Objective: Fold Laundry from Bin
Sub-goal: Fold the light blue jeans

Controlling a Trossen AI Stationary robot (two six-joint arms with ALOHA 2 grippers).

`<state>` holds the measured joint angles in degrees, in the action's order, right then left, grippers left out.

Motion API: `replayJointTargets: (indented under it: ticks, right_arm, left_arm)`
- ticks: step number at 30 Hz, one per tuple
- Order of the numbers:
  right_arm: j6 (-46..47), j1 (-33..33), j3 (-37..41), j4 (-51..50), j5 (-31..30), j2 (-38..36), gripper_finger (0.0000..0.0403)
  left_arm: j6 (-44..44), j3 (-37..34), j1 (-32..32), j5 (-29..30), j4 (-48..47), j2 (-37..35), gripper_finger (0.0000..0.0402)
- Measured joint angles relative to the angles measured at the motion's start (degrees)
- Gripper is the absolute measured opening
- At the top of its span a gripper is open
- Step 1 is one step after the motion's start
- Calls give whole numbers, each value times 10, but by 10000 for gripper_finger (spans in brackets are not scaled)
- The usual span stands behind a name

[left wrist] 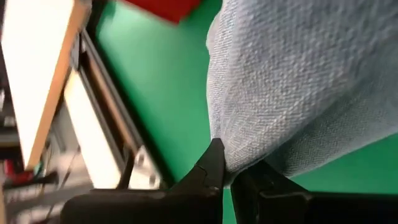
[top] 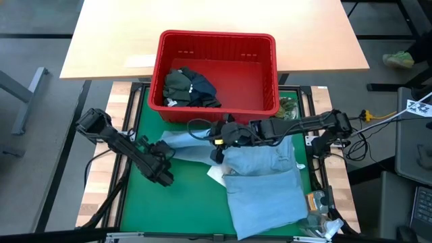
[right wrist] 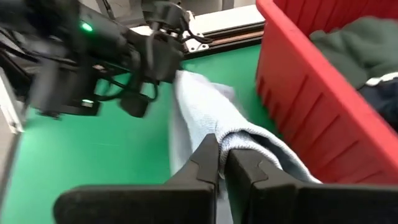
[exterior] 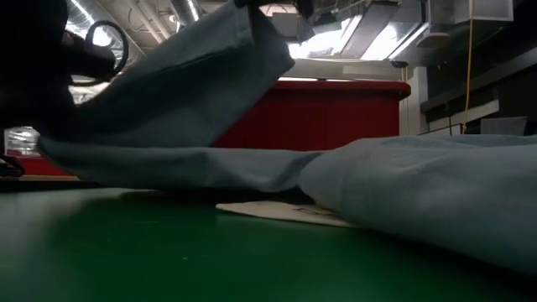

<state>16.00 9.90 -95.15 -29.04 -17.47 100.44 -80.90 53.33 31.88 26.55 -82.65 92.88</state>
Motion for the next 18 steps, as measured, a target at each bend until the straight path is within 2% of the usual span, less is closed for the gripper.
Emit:
replayJointTargets:
  ticks: [3, 8, 11, 18]
  right_arm:
    - [-37, -12, 0, 0, 2, 0, 12]
    - [-105, -24, 0, -34, 10, 0, 12]
    - [-148, -25, 0, -66, -1, 0, 12]
    - [-139, -14, 8, -146, 4, 0, 12]
  left_arm:
    - [2, 27, 0, -44, -25, 0, 3]
    - [-3, 45, 0, -82, -24, 0, 2]
    - [-37, 46, 0, -84, -13, 0, 3]
    - [-49, 46, 14, -83, 75, 0, 6]
